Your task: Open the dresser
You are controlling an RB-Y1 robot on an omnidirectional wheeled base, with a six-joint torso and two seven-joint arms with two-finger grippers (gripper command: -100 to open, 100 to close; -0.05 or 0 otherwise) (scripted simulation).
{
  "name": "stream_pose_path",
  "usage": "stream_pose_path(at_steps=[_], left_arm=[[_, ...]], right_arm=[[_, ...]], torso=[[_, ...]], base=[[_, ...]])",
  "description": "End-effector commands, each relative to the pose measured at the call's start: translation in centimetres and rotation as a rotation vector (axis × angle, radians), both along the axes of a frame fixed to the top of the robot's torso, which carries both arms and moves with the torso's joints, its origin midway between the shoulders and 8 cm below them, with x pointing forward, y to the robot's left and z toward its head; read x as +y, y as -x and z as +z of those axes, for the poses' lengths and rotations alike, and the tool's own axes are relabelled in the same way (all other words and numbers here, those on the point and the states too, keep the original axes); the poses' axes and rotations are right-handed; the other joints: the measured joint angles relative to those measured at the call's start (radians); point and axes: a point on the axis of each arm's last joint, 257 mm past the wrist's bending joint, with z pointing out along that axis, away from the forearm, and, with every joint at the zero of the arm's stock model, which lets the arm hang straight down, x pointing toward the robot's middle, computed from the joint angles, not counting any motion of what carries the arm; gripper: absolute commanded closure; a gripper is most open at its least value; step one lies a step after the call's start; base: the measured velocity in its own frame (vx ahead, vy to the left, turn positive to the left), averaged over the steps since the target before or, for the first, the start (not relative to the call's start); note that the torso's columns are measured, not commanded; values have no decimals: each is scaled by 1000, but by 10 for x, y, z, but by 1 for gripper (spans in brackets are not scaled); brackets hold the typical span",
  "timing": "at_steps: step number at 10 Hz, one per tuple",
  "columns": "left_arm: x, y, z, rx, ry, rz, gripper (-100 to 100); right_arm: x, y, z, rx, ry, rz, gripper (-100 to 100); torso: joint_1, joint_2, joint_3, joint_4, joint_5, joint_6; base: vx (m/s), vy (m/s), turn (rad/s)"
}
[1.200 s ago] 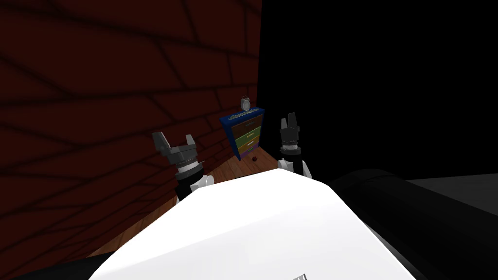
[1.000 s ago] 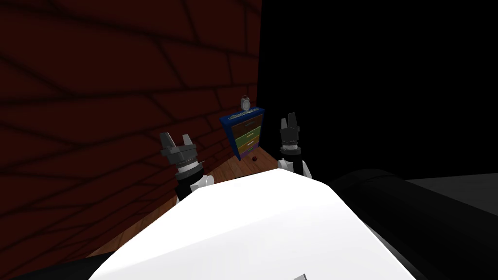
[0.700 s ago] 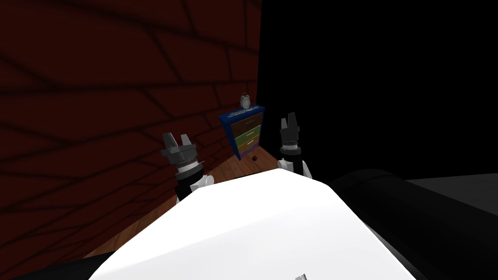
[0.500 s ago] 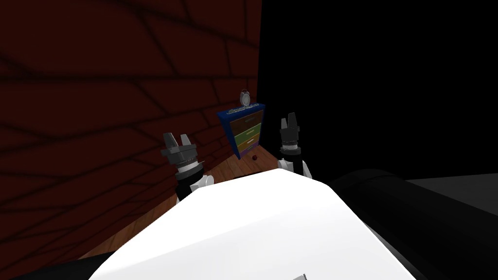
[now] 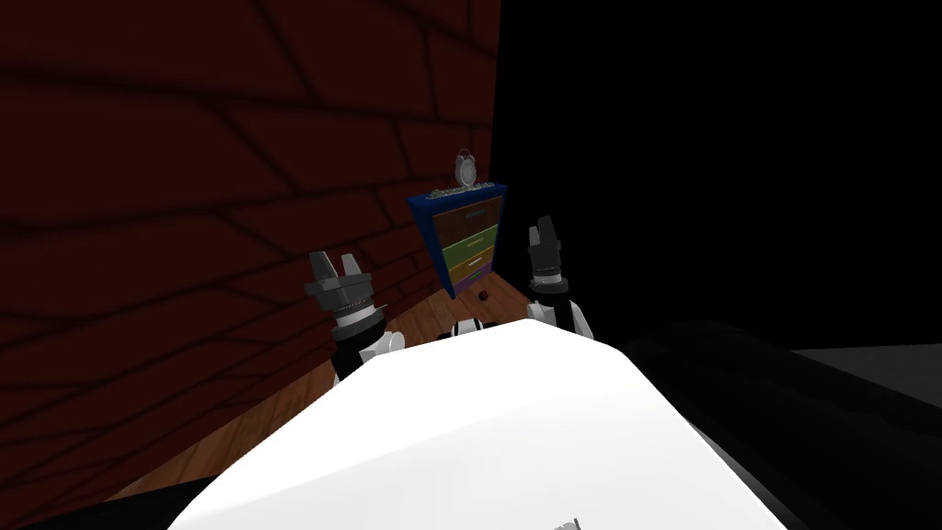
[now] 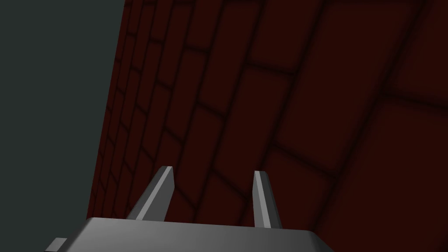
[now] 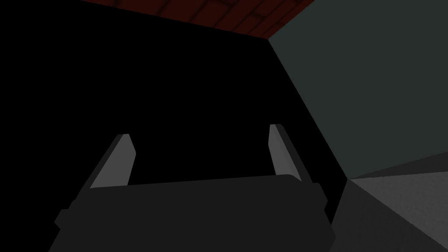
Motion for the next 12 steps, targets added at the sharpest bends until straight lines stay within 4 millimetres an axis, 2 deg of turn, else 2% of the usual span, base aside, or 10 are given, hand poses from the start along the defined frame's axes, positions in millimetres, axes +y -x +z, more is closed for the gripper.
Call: stream_pose_path(at_steps=[1, 3, 4, 6, 7, 10, 11, 12], left_arm=[[0, 0, 0, 0, 0, 0, 0], [0, 0, 0, 0, 0, 0, 0], [0, 0, 0, 0, 0, 0, 0], [0, 0, 0, 0, 0, 0, 0], [0, 0, 0, 0, 0, 0, 0], [0, 0, 0, 0, 0, 0, 0], [0, 0, 0, 0, 0, 0, 0], [0, 0, 0, 0, 0, 0, 0]], right_arm=[[4, -10, -18, 64, 131, -58, -100], [2, -18, -36, 122, 244, -119, -100], [4, -18, -36, 123, 258, -124, -100], [-3, -26, -58, 188, 385, -199, -100], [-1, -26, -59, 189, 406, -206, -100], [-11, -33, -83, 257, 555, -294, -100], [-10, -34, -84, 257, 572, -299, -100], [-17, -36, -96, 291, 645, -343, -100]], torso=[[0, 3, -4, 3, 0, 0], [0, 4, -5, 4, 0, 0], [0, 5, -5, 4, 0, 0], [1, 5, -4, 5, 0, 0], [0, 5, -5, 4, 0, 0], [1, 5, -5, 4, 0, 0], [0, 5, -5, 4, 0, 0], [0, 5, -5, 4, 0, 0]], base=[[39, -15, 128], [43, -23, 165], [28, -19, 48], [35, -19, 150], [28, -21, 70], [30, -16, 114], [25, -19, 86], [35, -20, 151]])
